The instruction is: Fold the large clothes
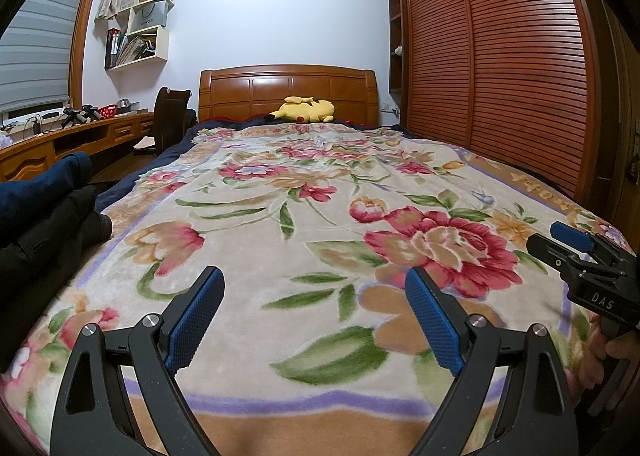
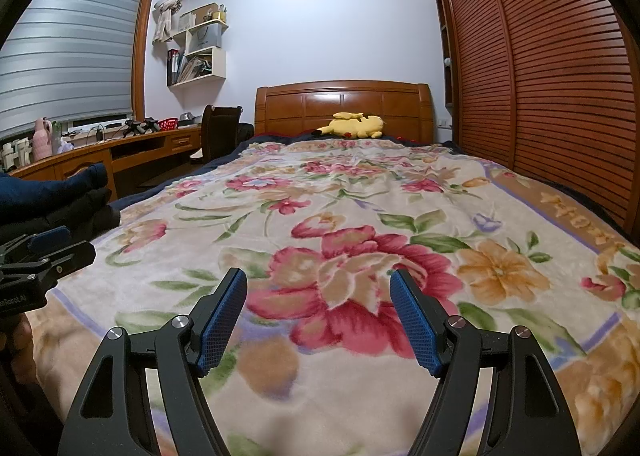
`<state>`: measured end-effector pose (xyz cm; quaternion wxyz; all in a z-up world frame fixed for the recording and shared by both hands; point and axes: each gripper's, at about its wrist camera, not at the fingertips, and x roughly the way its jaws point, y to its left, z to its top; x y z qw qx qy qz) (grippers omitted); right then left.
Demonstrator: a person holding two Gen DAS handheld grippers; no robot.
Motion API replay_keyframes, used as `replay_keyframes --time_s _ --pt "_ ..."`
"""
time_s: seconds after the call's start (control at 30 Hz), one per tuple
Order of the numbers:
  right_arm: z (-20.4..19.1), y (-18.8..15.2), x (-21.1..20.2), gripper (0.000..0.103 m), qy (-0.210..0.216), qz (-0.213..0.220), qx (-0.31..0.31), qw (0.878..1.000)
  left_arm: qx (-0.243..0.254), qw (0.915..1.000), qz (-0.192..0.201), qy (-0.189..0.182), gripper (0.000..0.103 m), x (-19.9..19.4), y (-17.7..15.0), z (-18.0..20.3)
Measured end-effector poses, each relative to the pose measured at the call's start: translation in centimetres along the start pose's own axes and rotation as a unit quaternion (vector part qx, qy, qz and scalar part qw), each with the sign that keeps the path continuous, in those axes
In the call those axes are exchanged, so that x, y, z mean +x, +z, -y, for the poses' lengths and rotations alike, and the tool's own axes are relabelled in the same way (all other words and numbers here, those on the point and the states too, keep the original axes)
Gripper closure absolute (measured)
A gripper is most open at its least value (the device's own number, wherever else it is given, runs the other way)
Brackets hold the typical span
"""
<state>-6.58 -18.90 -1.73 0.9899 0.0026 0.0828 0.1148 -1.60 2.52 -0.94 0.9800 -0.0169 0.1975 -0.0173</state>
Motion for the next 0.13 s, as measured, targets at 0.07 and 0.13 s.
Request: replay_keyframes --time_s 0.07,0.13 --pt "0.01 0.00 0.00 0.027 0.000 0.000 0.000 1.000 0.001 1.0000 0.000 0.001 0.011 0.01 -0.01 0.01" --pt "0.02 -0.01 -0.04 0.027 0.000 0.001 0.000 1.000 0.000 1.0000 0.000 0.001 0.011 0.00 0.00 -0.01"
